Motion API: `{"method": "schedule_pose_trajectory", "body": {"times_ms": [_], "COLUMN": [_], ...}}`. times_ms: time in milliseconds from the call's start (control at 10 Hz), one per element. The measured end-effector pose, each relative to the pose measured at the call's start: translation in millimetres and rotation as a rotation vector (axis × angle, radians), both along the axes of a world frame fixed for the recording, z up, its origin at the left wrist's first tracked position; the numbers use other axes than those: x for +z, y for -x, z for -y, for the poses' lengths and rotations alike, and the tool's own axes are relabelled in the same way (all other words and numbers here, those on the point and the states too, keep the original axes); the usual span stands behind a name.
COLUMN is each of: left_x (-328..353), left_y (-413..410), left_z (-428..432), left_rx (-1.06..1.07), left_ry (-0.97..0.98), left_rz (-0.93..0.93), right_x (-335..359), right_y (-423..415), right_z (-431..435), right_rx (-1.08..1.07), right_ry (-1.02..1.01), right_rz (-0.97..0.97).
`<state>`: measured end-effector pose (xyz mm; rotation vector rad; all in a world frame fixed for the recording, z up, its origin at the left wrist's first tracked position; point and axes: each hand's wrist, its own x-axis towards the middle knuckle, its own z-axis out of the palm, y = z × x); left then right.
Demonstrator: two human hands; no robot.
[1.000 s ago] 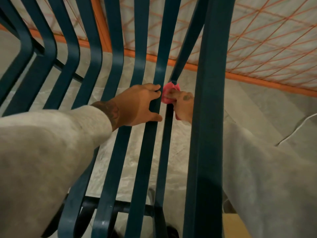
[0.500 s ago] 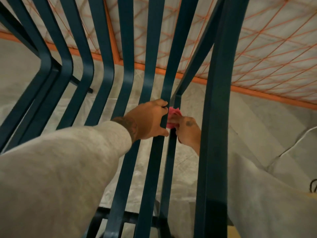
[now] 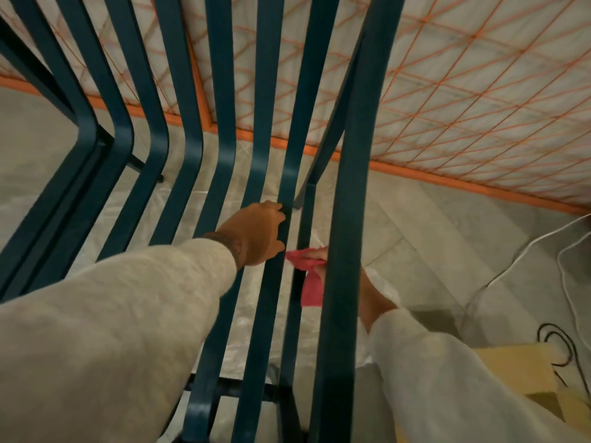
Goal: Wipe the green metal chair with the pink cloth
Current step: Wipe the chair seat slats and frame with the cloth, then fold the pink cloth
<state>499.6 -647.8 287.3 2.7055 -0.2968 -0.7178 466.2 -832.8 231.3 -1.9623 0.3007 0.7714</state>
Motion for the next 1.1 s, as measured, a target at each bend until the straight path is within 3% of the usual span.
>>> {"method": "schedule_pose_trajectory", "body": {"times_ms": [100,200,400,600,700,800,1100], "left_x": [20.3,55.2,120.0,208.8,270.0,312.8,420.0], "left_y": [8.0,15.9,27.8,38.8,41.6,43.2,40.2], "left_z": [-0.7,-3.9,-12.1,3.1,15.4,17.0,-17.4], "left_rx": [0.097,0.147,0.346,0.506,0.583,0.552,0.625], "left_ry": [0.012,0.062,0.307,0.661,0.965,1.041,1.074], "left_rz": [-0.041,-0.003,-0.001,-0.093,-0.321,-0.437,-0.086], "right_x": [16.7,83.3,181.3,270.5,317.2,346.8,430.8], "right_y": [-0.3,-0.5,-1.7,-0.4,6.3,9.0,6.1], "right_z": [20.5,33.1,59.0,48.0,29.5,14.7,3.4], "right_rx": [-0.05,-0.097,-0.203,-0.432,-0.422,-0.442,-0.549], "right_ry": [0.047,0.038,-0.022,-0.517,-0.722,-0.793,-0.815], "right_rz": [0.088,0.213,0.366,0.233,0.171,0.156,0.234]}}
